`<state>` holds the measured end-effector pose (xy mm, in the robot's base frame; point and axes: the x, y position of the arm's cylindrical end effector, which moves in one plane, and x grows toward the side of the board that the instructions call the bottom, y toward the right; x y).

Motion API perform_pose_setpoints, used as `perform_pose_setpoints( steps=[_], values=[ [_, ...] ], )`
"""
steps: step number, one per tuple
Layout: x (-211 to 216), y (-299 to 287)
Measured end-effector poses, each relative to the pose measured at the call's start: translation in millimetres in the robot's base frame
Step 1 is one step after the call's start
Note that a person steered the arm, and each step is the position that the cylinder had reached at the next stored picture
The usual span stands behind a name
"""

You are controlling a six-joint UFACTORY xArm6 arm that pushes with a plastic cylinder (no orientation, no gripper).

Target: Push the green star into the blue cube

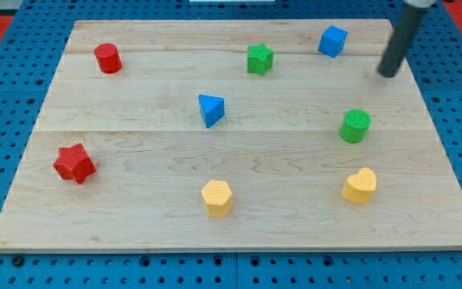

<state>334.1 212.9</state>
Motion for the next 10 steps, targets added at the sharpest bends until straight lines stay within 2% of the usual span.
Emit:
perform_pose_setpoints(
  steps=[2, 3, 4, 5, 6, 7, 8, 10],
  values=[
    [12, -164],
    [-13, -229],
    [-45, -234],
    [-60, -168],
    [-49, -119],
    [-41, -127],
    [-9, -144],
    [10, -126]
  ],
)
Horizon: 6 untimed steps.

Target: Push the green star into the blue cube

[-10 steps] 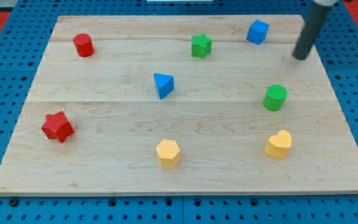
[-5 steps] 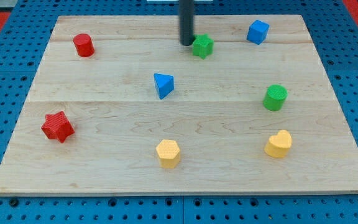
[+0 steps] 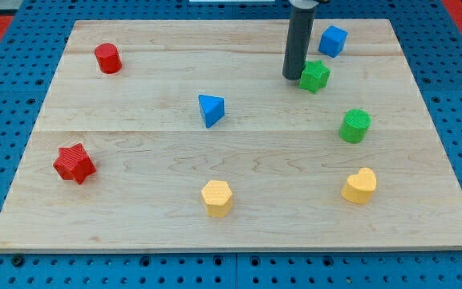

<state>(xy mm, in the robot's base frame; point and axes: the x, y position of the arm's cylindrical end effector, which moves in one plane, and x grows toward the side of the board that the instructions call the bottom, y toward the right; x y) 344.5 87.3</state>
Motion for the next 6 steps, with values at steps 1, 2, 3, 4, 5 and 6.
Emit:
perform_pose_setpoints(
  steps=[1, 2, 3, 4, 5, 6],
  values=[
    [24, 13],
    [-5, 22],
    [-18, 53],
    [-9, 70],
    [8, 111],
    [16, 179]
  ],
)
